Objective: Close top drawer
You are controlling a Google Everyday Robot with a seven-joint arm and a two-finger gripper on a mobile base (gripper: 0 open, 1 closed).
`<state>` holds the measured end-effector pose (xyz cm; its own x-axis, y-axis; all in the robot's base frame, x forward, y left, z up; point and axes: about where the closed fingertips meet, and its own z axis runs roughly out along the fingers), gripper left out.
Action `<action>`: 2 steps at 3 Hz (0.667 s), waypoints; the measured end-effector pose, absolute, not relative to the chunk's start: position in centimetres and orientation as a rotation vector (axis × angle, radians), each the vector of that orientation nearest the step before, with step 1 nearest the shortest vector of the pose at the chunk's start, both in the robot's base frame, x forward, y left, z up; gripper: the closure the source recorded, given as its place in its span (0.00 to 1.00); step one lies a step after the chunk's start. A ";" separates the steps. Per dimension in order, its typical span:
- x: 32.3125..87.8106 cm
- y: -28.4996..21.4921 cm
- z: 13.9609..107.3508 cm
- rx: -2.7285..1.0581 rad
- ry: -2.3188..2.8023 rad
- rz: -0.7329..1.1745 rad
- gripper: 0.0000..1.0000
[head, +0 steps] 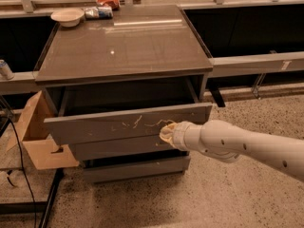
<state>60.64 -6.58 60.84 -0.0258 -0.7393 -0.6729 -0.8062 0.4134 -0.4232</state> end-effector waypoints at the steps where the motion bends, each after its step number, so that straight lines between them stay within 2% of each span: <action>1: 61.3 -6.4 60.6 -1.340 1.756 0.077 1.00; 2: 62.7 -6.1 60.2 -1.341 1.732 0.059 1.00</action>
Offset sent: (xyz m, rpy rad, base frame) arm 0.0416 0.0045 -0.0097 -0.0092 -0.0853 0.0034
